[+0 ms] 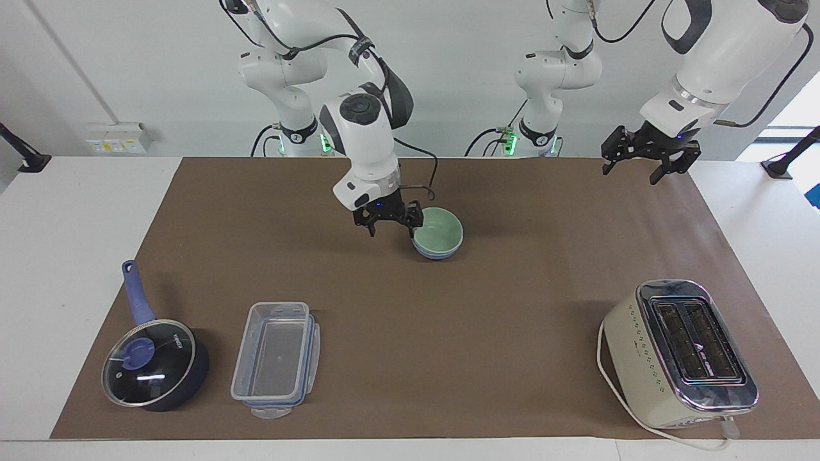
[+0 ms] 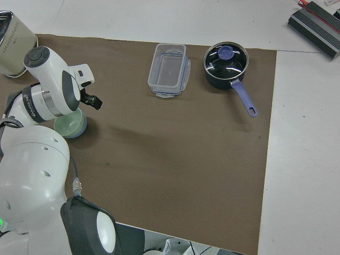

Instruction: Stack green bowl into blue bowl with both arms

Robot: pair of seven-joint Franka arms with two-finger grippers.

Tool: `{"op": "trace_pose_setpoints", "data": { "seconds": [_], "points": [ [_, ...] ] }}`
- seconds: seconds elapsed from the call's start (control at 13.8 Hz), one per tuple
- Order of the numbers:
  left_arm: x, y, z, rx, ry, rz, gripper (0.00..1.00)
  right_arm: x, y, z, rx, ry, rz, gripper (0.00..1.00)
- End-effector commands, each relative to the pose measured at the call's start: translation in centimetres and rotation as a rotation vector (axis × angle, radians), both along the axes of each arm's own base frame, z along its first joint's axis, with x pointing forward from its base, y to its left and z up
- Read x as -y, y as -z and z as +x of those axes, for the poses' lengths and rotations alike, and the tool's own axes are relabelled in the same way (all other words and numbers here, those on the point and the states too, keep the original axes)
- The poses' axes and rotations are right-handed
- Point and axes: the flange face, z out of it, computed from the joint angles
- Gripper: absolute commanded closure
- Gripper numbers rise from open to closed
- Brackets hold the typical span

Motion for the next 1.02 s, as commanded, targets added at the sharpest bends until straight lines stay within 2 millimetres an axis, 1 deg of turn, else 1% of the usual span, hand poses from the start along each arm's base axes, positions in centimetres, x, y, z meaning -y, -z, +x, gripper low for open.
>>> {"op": "trace_pose_setpoints", "data": {
  "seconds": [0.0, 0.07, 0.15, 0.29, 0.36, 0.51, 0.65, 0.73, 0.8, 0.87, 0.95],
  "points": [
    [0.2, -0.7, -0.2, 0.007, 0.007, 0.010, 0.00, 2.0, -3.2, -0.3, 0.051, -0.027, -0.064, 0.00],
    [0.2, -0.7, -0.2, 0.007, 0.007, 0.010, 0.00, 2.4, -4.4, -0.2, 0.049, -0.016, -0.069, 0.00],
    [0.3, -0.7, -0.2, 0.007, 0.008, 0.010, 0.00, 2.6, -5.9, -0.1, 0.050, -0.010, -0.072, 0.00],
    [0.1, -0.7, -0.2, 0.008, 0.007, 0.010, 0.00, 2.9, -9.6, -0.2, 0.048, 0.005, -0.074, 0.00],
    [0.0, -0.7, -0.2, 0.009, 0.008, 0.010, 0.00, 3.2, -11.8, -0.5, 0.052, 0.018, -0.068, 0.00],
    [-0.8, -0.6, -0.2, 0.001, -0.005, 0.010, 0.00, 4.9, -15.6, -1.0, 0.071, 0.050, -0.068, 0.00],
    [-0.9, -0.6, -0.2, 0.002, -0.007, 0.010, 0.00, 6.6, -18.8, -1.7, 0.077, 0.078, -0.074, 0.00],
    [-0.6, -0.7, -0.2, 0.005, -0.001, 0.010, 0.00, 7.2, -20.0, -1.9, 0.073, 0.089, -0.075, 0.00],
    [-0.7, -0.9, 0.0, 0.016, -0.004, 0.014, 0.00, 7.9, -21.2, -1.9, 0.074, 0.101, -0.075, 0.00],
    [-0.6, -0.9, 0.1, 0.023, -0.003, 0.015, 0.00, 8.7, -22.0, -1.8, 0.074, 0.116, -0.076, 0.00],
    [-0.5, -1.1, 0.3, 0.039, -0.003, 0.015, 0.00, 9.9, -22.6, -1.7, 0.076, 0.137, -0.076, 0.00]
  ]
}}
